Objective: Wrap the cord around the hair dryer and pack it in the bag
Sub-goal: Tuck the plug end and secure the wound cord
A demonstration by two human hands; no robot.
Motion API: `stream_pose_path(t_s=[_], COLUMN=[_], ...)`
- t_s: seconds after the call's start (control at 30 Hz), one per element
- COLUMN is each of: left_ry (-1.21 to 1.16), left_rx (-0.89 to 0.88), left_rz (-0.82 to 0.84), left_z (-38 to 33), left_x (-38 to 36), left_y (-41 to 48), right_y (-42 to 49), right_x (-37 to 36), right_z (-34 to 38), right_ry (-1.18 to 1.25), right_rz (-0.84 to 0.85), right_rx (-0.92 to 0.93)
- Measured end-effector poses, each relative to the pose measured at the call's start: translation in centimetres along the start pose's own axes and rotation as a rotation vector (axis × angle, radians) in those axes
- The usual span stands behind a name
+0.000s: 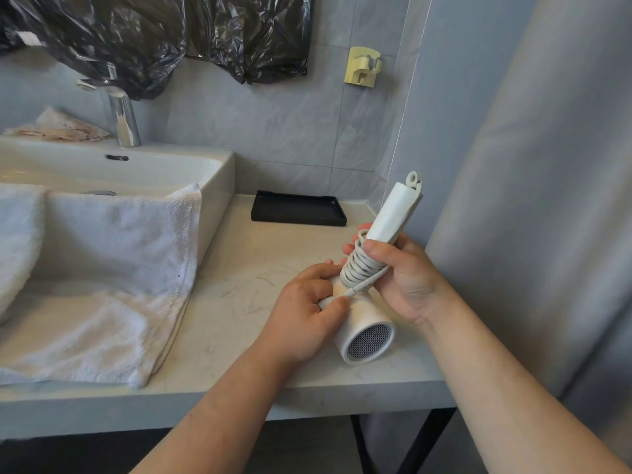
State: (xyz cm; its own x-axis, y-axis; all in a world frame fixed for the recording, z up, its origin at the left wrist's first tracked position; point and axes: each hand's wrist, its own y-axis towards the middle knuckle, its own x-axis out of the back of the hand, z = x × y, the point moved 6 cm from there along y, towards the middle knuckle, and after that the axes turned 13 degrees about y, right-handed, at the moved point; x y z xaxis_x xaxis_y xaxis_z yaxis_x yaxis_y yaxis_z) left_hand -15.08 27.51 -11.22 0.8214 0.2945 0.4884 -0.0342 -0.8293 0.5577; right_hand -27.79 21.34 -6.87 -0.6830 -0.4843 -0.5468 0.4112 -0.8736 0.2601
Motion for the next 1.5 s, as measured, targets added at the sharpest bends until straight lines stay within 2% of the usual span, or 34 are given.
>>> stream_pose_path(t_s=[0.17,0.23,0.43,0.57,0.67,0.77,1.1,1.2,1.37,1.5], left_ry=[0.000,-0.020,-0.062,-0.041,-0.050,-0.056,-0.060,-0.077,-0.096,-0.071], left_rx=[0.000,0.017,0.127,0.126,0.133,0.130,0.133,0.148,0.165,0.159], left_rz=[0.017,0.025,-0.019,-0.010,-0.010,-0.014,0.050,0.049,0.055,0.051], left_z=[-0.3,-0.2,0.7,0.4,0.2,0.0,0.2,0.5,0.7,0.7], left_x=[-0.2,-0.3,0.1,0.3,0.4,0.3,-0.2,-0.2,-0.2,-0.3], left_y=[0.1,0.1,-0.1,-0.3,-0.3,-0.3,-0.2,-0.1,-0.2,-0.1], right_y=[0.2,0.1,-0.5,-0.6,-0.8,-1.0,-1.3,-1.0,-0.9,-0.8], right_x=[1.1,1.1,1.8,1.1,1.0,1.0,2.7,2.4,2.4,2.7], right_z=[-0.5,-0.7,-0.4,-0.3,0.0,0.0,-0.1,-0.2,-0.4,-0.1], right_ry=[-0.031,0.013,0.142,0.071,0.029,0.067,0.007,0.057,0.227,0.143], right_rz=[-0.197,-0.226,-0.194,-0.055,-0.024,-0.041,-0.307,-0.259,-0.126,-0.142], right_rx=[0.061,0.092,0.139,0.042,0.030,0.039,0.166,0.165,0.039,0.052])
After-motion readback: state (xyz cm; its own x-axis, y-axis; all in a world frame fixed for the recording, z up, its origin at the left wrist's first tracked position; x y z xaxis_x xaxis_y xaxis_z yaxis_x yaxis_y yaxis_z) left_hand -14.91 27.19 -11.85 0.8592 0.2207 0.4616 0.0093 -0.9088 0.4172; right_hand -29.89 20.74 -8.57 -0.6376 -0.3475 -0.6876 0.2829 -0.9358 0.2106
